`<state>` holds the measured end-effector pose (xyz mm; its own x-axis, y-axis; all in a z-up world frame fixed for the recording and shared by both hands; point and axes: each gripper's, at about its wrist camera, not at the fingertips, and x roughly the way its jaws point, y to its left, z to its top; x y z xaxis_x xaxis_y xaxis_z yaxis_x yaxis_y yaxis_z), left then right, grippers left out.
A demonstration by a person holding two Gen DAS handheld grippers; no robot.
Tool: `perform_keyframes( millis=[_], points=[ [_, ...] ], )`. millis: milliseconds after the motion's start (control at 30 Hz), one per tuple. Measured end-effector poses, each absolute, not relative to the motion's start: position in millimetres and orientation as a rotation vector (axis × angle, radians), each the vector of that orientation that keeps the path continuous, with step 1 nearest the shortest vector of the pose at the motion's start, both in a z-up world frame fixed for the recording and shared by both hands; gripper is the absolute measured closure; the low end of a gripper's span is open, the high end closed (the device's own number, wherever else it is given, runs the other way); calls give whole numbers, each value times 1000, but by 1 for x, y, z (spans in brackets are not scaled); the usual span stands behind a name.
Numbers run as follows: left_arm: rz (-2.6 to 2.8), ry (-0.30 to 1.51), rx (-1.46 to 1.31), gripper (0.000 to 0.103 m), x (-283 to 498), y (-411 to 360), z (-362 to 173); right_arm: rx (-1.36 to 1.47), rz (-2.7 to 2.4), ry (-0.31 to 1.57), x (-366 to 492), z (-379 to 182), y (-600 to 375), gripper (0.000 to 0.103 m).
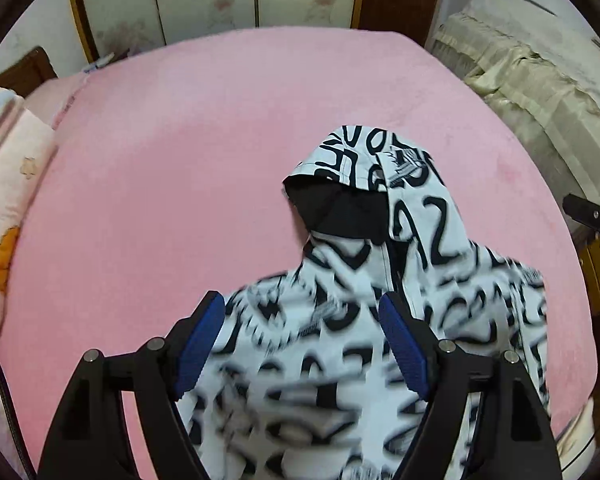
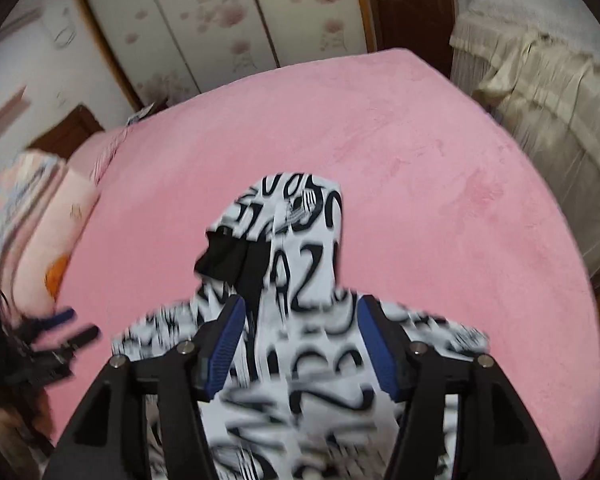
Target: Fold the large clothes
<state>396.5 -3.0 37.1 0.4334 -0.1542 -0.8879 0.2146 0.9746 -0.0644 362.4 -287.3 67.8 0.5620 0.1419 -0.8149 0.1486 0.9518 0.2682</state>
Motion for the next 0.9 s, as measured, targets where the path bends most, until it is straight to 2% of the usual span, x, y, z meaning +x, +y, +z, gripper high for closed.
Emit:
perform_keyframes(
  millis=[167,367,600,700,767,800,833,867,900],
  points=[
    [-202,1140,40,25,465,-23,-32,429,-39,1035,445,4,-311,43],
    [-206,1215,0,25,504,-41,-106,514,-67,1077,504,-63,-324,43],
    [-236,1236,-45,27,517,-49,-145,559,-96,1128,546,-118,-334,43],
    [-270,1218,-67,42,520,-49,-148,614,-77,1124,557,-136,-335,43],
    [-301,1205,-80,70,522,-50,-147,601,-78,1115,560,-142,-330,44],
    [-314,1201,-87,76,522,-51,-145,586,-71,1110,561,-143,-326,51],
    [-308,1194,-79,84,521,-52,-143,562,-54,1098,560,-142,-320,65],
    [-302,1179,-58,92,520,-54,-140,528,-21,1101,562,-140,-313,100],
    [-301,1172,-51,92,518,-55,-138,499,-21,1090,562,-137,-310,100]
  ],
)
